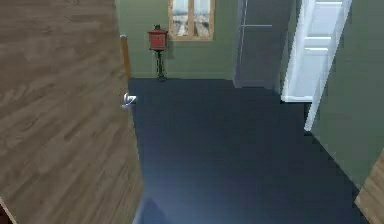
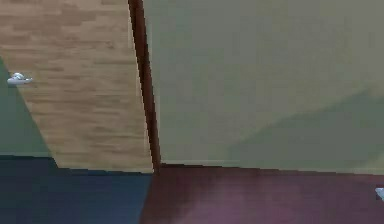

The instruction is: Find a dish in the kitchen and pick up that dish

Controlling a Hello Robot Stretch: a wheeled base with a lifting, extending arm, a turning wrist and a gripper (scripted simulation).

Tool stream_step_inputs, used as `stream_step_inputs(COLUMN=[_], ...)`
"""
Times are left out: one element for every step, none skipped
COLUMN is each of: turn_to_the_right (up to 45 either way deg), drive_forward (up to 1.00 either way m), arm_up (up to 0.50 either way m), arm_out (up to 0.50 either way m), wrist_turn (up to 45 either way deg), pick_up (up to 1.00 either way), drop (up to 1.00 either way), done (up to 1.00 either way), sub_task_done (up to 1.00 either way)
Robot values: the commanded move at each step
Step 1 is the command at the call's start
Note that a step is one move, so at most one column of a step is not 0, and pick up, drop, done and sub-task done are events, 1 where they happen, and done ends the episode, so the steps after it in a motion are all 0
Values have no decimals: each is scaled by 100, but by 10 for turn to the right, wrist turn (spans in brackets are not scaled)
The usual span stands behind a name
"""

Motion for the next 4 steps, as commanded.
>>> stream_step_inputs(turn_to_the_right=[0,30,0,-240], drive_forward=[100,0,40,0], arm_up=[0,0,0,0], arm_out=[0,0,0,0], wrist_turn=[0,0,0,0], pick_up=[0,0,0,0], drop=[0,0,0,0], done=[0,0,0,0], sub_task_done=[0,0,0,0])
